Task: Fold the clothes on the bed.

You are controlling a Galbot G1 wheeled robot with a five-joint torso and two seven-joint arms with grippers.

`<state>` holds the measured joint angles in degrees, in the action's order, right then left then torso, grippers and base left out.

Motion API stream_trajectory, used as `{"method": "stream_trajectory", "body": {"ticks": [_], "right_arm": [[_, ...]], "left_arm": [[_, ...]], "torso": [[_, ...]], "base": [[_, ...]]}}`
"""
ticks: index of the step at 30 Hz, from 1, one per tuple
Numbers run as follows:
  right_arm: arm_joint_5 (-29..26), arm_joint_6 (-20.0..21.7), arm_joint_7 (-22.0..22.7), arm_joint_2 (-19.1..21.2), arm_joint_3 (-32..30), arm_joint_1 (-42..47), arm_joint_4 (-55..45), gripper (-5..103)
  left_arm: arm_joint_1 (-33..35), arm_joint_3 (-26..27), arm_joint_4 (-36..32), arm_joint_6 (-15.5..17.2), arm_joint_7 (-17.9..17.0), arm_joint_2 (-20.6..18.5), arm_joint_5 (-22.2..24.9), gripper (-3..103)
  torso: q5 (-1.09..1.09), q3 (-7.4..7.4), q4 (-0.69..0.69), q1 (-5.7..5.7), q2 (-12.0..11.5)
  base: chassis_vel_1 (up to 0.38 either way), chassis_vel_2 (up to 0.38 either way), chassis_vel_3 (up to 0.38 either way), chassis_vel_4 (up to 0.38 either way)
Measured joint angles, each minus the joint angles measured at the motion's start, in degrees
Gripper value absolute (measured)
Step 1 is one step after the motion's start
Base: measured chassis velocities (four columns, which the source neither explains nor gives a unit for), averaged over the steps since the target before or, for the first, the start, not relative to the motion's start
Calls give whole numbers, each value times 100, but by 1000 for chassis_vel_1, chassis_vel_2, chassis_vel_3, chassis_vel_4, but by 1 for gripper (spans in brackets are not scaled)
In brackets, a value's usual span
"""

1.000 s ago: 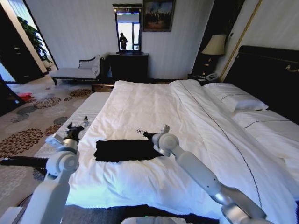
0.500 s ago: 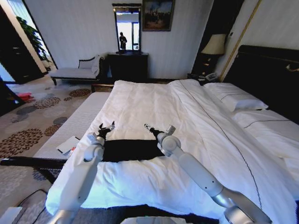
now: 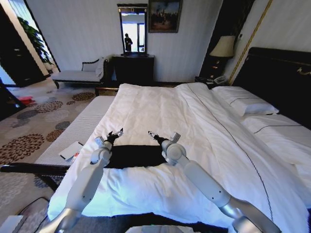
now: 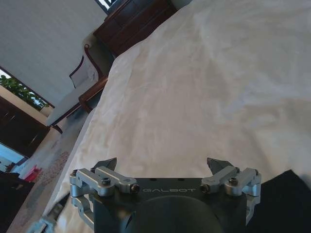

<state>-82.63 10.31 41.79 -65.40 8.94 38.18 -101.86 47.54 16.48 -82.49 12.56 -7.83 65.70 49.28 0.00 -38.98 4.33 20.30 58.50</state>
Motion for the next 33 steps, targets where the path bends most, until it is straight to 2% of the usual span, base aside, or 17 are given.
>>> {"method": "stream_trajectory", "body": {"ticks": [9,18,22,24,27,28,29,33], "right_arm": [[26,-1,9,201,-79,74,-114,100],[87,-16,6,395,-156,135,-171,100],[113,-23,1,460,-170,138,-175,100],[115,-24,1,463,-173,140,-178,100],[145,-36,-1,500,-216,188,-204,100],[176,-52,-1,537,-266,255,-238,100],[270,-95,0,614,-378,429,-316,100],[343,-112,0,661,-440,595,-381,100]], "left_arm": [[283,31,-216,176,-74,-87,210,100],[1242,495,-988,190,-90,-333,220,100],[1890,857,-1518,171,11,-497,140,100],[1954,886,-1567,162,28,-515,124,100],[2270,1015,-1771,84,153,-619,-40,100],[2392,1047,-1795,33,255,-687,-213,100],[2598,1110,-1723,-100,489,-882,-719,100],[2655,1223,-1647,-176,587,-1094,-1091,100]], "torso": [[0,0,1,0,0],[-1,1,-2,-1,1],[0,1,0,-1,1],[0,1,0,-1,1],[0,1,-3,-1,1],[0,1,-3,-1,1],[-1,1,2,-1,1],[0,1,-2,-1,1]], "base": [[0,0,0,0],[0,0,0,0],[0,0,0,0],[0,0,0,0],[0,0,0,0],[0,0,0,0],[0,0,0,0],[0,0,0,0]]}}
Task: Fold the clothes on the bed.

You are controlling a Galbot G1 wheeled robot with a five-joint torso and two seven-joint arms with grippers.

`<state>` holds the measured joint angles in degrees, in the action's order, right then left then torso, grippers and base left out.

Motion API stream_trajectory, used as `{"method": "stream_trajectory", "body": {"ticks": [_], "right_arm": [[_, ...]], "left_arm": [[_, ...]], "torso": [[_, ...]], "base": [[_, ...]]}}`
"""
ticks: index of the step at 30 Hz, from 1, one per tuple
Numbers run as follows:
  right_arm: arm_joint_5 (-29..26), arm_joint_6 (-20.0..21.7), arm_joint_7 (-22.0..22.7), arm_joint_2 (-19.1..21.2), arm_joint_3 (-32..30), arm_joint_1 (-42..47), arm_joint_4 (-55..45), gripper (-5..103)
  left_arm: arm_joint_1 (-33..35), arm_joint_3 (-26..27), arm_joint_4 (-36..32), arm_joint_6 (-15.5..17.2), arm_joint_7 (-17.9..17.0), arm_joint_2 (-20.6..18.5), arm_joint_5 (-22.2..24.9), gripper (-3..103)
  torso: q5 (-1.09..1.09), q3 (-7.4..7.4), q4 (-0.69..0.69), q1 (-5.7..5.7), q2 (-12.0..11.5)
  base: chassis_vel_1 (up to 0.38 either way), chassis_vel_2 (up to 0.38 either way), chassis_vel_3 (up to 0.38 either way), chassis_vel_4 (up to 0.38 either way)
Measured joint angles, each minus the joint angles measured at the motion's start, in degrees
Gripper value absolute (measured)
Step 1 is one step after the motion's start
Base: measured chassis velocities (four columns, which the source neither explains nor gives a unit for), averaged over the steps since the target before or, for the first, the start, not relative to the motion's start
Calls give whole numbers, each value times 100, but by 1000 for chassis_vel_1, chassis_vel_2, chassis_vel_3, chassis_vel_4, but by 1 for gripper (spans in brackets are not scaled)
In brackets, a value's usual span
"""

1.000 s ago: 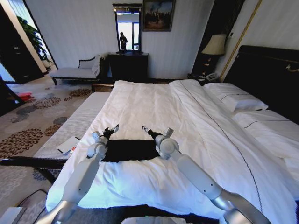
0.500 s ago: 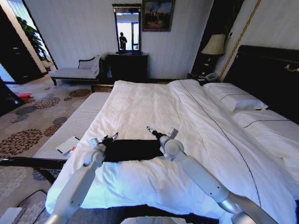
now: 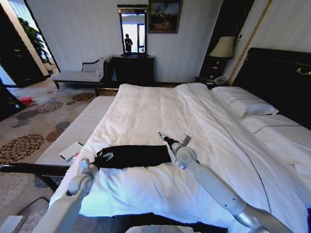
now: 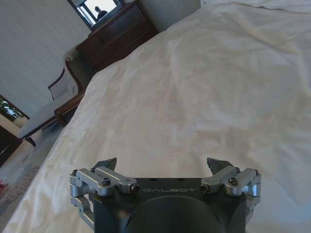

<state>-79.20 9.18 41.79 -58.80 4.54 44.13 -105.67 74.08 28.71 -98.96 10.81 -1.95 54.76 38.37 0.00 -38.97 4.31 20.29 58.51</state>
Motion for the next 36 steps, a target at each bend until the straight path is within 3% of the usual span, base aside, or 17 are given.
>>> {"method": "stream_trajectory", "body": {"ticks": [9,20,21,22,24,26,27,32,34,36], "right_arm": [[104,-82,140,118,-295,594,-211,100],[275,-107,334,-27,-514,1092,-314,100],[267,-114,371,-68,-560,1149,-363,100],[267,-114,371,-68,-560,1149,-363,100],[213,-122,420,-83,-585,1210,-478,100],[-52,-125,617,-121,-586,1365,-842,100],[-52,-125,617,-121,-586,1365,-842,100],[-500,-156,922,-374,-485,1605,-1298,100],[-550,-156,939,-388,-464,1624,-1342,100],[-675,-157,960,-437,-347,1665,-1432,100]], "left_arm": [[299,44,229,-408,458,-432,-1038,100],[629,449,110,-860,855,-826,-1108,100],[587,584,-3,-841,826,-807,-754,100],[587,584,-3,-841,826,-807,-754,100],[521,706,-169,-772,747,-757,-323,100],[251,901,-672,-566,449,-555,767,100],[251,901,-672,-566,449,-555,767,100],[-336,1340,-1612,-224,-130,-180,2382,100],[-395,1408,-1719,-206,-179,-141,2547,100],[-546,1687,-2147,-125,-320,-5,3190,100]], "torso": [[-1,-1,1,0,0],[1,0,1,1,-1],[-1,-1,-1,1,-1],[-1,-1,-1,1,-1],[-1,0,0,1,-1],[-2,0,2,1,-1],[-2,0,2,1,-1],[1,-1,2,1,-1],[1,0,1,1,-1],[0,0,1,1,-1]], "base": [[0,0,0,0],[0,0,0,0],[0,0,0,0],[0,0,0,0],[0,0,0,0],[0,0,0,0],[0,0,0,0],[0,0,0,0],[0,0,0,0],[0,0,0,0]]}}
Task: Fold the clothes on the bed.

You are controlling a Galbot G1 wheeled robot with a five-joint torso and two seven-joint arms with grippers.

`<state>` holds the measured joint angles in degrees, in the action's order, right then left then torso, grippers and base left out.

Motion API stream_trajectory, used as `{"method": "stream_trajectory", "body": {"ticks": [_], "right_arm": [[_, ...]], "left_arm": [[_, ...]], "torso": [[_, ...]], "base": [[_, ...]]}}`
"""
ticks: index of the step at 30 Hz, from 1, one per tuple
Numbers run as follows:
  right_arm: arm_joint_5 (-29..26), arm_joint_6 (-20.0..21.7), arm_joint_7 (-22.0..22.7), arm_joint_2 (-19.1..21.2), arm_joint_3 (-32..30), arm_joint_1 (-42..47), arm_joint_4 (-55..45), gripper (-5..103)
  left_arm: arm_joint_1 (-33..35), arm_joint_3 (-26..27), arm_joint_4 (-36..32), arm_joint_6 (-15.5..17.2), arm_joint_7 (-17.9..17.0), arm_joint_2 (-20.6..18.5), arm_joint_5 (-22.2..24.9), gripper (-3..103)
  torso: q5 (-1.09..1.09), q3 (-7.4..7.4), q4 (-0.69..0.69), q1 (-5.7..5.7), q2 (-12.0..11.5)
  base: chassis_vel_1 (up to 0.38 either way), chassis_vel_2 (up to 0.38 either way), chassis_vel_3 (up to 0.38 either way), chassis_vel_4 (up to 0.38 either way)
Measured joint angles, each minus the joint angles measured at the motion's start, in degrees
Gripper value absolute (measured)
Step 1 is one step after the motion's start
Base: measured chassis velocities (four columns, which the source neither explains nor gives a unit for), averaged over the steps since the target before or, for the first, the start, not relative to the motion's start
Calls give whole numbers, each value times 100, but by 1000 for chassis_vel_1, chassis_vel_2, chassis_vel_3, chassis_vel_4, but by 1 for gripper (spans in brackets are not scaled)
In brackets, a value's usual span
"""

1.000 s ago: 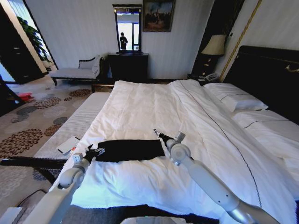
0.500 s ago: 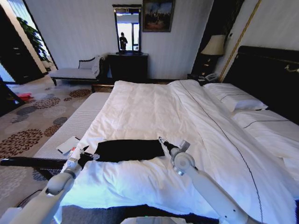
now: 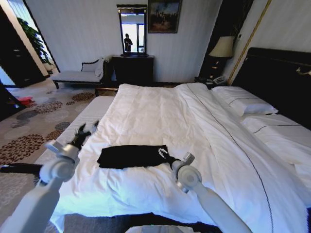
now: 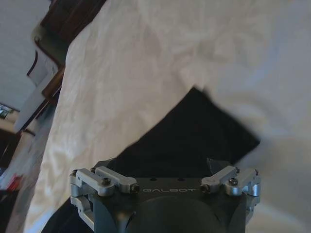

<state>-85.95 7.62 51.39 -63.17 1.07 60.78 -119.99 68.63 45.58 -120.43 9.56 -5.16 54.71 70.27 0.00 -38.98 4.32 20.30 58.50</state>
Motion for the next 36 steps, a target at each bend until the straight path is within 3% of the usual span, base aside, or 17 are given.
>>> {"method": "stream_trajectory", "body": {"ticks": [4,9,16,18,25,28,30,32,33,34,36], "right_arm": [[-27,-1,-9,-203,100,5,121,100],[-44,-122,-54,-693,100,-82,494,100],[-2,-238,-122,-822,18,-98,714,102],[-2,-272,-126,-805,-48,-79,718,95],[63,-465,-174,-814,-183,-40,833,90],[95,-511,-164,-824,-232,25,838,75],[111,-511,-163,-822,-243,61,830,75],[138,-511,-162,-822,-266,108,829,64],[151,-512,-163,-822,-276,122,833,64],[170,-517,-163,-822,-292,142,839,53],[179,-522,-164,-822,-311,157,839,53]], "left_arm": [[-44,185,-376,53,-55,117,363,100],[191,266,-626,84,-70,263,209,100],[247,234,-576,86,-61,326,-20,100],[220,194,-540,86,-57,318,-83,100],[194,113,-483,85,-49,317,-233,100],[193,97,-476,84,-44,305,-285,100],[194,97,-475,84,-44,297,-291,100],[205,97,-471,83,-42,295,-310,100],[213,96,-469,82,-41,295,-325,100],[226,95,-466,80,-40,299,-361,100],[236,94,-466,77,-37,303,-390,100]], "torso": [[1,0,0,-1,0],[-1,-1,-2,0,0],[0,-1,1,-1,0],[0,-1,1,0,0],[0,0,1,0,0],[0,-1,0,0,0],[1,0,1,0,0],[0,-1,1,0,0],[0,-1,1,0,0],[1,0,0,-1,0],[0,0,0,0,0]], "base": [[0,0,0,0],[0,0,0,0],[0,0,0,0],[0,0,0,0],[0,0,0,0],[0,0,0,0],[0,0,0,0],[0,0,0,0],[0,0,0,0],[0,0,0,0],[0,0,0,0]]}}
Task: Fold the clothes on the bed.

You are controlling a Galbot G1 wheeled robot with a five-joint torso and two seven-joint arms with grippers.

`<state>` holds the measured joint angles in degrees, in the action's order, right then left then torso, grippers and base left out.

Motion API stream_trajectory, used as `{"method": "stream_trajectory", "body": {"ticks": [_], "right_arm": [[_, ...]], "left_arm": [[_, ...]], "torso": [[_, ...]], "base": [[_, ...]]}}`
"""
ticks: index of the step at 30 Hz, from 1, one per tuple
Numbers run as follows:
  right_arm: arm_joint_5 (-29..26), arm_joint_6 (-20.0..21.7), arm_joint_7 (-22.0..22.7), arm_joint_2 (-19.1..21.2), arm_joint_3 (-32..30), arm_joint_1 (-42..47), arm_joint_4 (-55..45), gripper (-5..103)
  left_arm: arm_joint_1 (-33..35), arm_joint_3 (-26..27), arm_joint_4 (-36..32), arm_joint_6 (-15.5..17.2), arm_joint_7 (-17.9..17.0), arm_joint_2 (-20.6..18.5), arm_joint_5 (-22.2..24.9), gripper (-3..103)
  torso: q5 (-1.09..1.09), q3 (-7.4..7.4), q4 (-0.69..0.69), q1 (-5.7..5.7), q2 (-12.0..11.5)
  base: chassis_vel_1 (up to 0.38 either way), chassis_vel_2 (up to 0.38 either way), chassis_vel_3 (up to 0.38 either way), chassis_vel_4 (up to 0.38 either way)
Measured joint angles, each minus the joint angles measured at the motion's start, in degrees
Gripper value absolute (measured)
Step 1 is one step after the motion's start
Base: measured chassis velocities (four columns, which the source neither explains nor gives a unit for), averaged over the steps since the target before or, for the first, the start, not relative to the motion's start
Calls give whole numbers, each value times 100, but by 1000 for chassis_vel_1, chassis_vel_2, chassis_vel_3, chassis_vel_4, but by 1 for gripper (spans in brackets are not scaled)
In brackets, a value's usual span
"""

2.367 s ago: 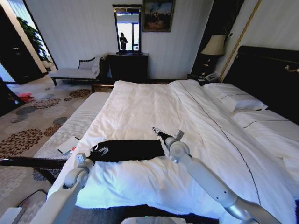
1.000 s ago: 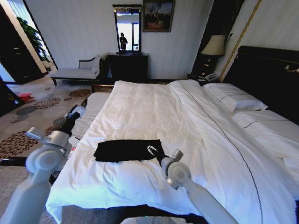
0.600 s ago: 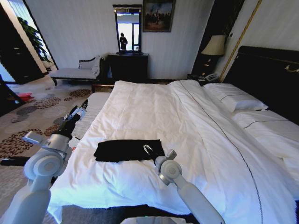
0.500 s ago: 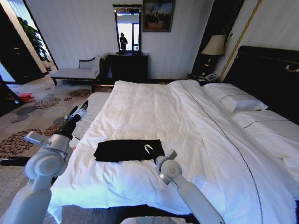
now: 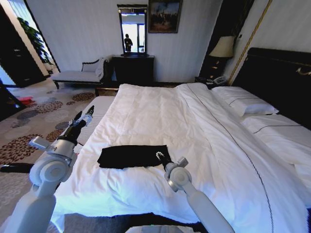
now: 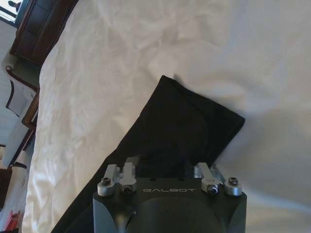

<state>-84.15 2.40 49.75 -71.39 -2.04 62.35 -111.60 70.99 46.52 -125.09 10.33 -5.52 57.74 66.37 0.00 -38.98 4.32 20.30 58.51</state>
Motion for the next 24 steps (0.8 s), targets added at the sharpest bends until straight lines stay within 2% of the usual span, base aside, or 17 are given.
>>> {"method": "stream_trajectory", "body": {"ticks": [3,4,7,8,12,20,24], "right_arm": [[28,-13,-1,6,-45,61,-11,37],[28,-13,-1,6,-45,61,-11,37],[77,-38,-2,28,-93,165,-28,26],[77,-38,-2,28,-93,165,-28,26],[117,-44,-7,112,-168,326,-143,4],[121,-37,-12,207,-281,391,-304,0],[159,-27,-38,248,-320,498,-362,0]], "left_arm": [[18,-1,-2,-4,4,9,-51,100],[18,-1,-2,-4,4,9,-51,100],[36,-2,-4,-9,10,11,-112,100],[36,-2,-4,-9,10,11,-112,100],[81,-5,-32,-15,16,23,-186,100],[157,-64,-37,-18,26,56,-339,100],[299,-165,140,46,-15,62,-646,100]], "torso": [[0,0,0,0,0],[0,0,0,0,0],[0,0,0,0,0],[0,0,0,0,0],[0,0,0,0,0],[0,0,0,0,0],[1,0,0,0,0]], "base": [[0,0,0,0],[0,0,0,0],[0,0,0,0],[0,0,0,0],[0,0,0,0],[0,0,0,0],[0,0,0,0]]}}
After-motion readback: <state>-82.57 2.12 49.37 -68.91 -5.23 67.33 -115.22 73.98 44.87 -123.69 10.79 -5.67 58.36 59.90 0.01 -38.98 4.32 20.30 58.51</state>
